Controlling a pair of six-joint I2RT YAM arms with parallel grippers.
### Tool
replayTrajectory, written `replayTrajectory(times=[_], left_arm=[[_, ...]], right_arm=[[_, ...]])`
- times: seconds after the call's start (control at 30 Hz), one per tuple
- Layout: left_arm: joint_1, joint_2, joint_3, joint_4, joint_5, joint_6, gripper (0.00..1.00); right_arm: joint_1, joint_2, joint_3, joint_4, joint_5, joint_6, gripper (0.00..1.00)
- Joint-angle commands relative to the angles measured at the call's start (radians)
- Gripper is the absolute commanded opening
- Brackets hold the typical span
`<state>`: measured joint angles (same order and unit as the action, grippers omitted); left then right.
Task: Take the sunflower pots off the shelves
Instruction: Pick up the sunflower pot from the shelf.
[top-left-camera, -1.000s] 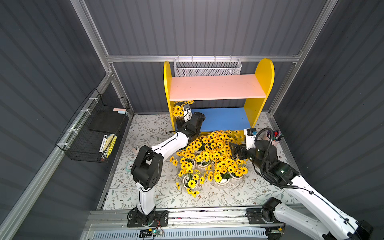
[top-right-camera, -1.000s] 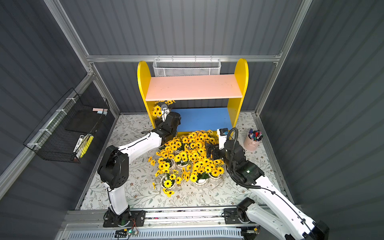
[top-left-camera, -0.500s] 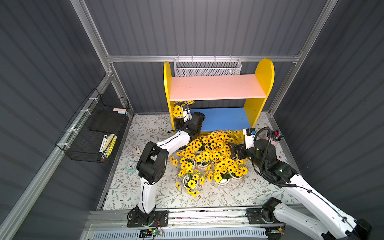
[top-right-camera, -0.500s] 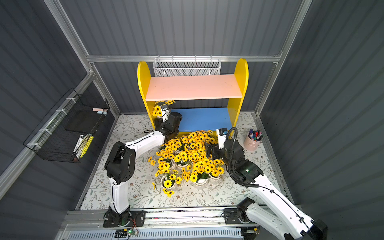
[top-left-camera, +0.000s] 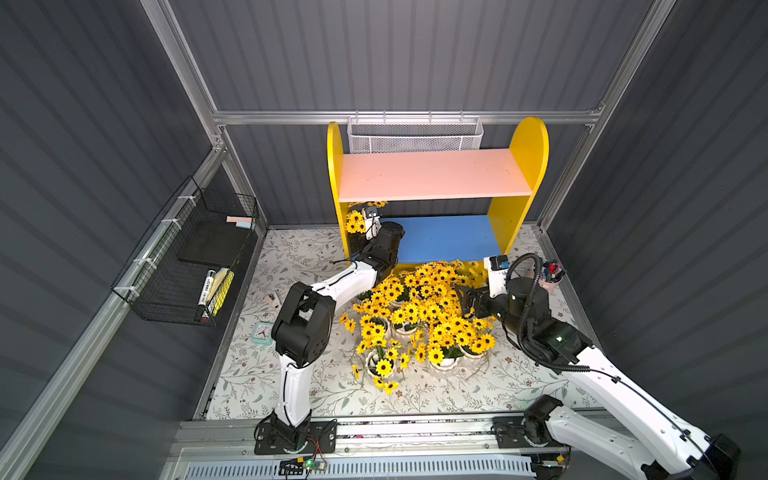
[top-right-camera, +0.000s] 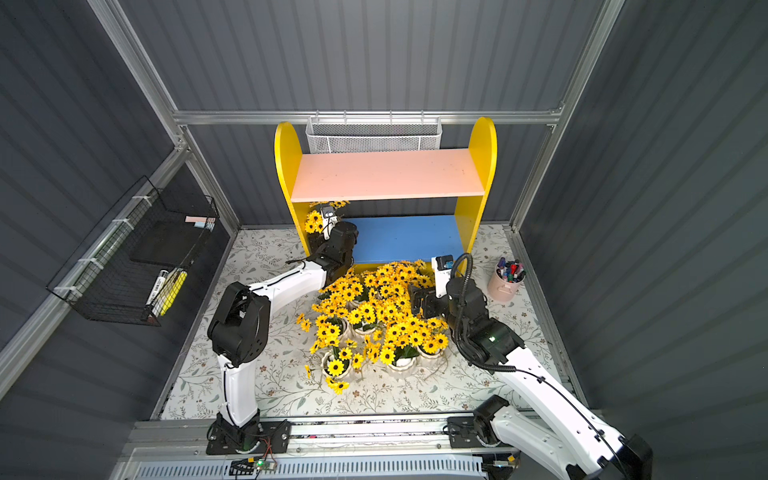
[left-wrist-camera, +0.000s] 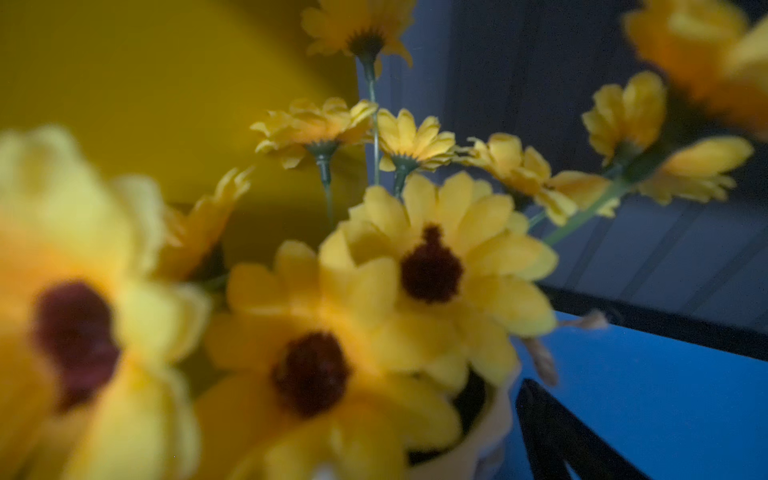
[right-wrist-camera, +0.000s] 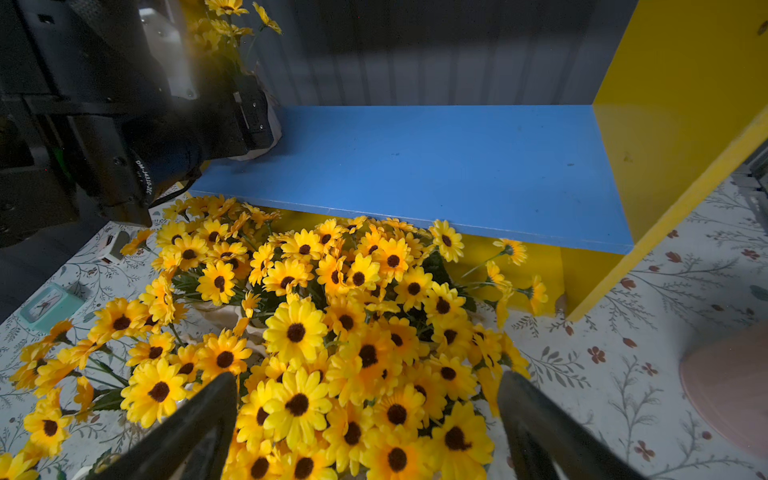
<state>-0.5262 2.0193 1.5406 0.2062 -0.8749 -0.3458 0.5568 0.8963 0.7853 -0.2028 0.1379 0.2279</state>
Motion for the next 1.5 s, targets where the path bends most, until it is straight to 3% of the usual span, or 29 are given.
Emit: replayTrajectory(times=[0.0, 0.57, 0.8, 1.1, 1.47], left_arm=[[0.006, -0.001, -0.026, 0.055, 0.061, 0.045, 0.99], [-0.040, -0.042, -0.079, 0.136, 0.220, 0.132, 0.99], [-0.037, -0.121, -0.184, 0.219, 0.242, 0.163, 1.00], [0.041, -0.175, -0.231, 0.240, 0.478, 0.200, 0.99], [0.090, -0.129, -0.223, 0.326, 0.511, 0.184, 0.99]], right_arm=[[-0.005, 0.008, -0.004, 0.019, -0.009, -0.001, 0.99], [-0.008, 0.025, 0.000, 0.025, 0.003, -0.015, 0.99], [-0.015, 0.023, -0.003, 0.028, 0.003, -0.018, 0.99], [-0.021, 0.019, -0.003, 0.029, 0.008, -0.022, 0.99], [-0.029, 0.019, -0.004, 0.042, 0.001, -0.029, 0.99]])
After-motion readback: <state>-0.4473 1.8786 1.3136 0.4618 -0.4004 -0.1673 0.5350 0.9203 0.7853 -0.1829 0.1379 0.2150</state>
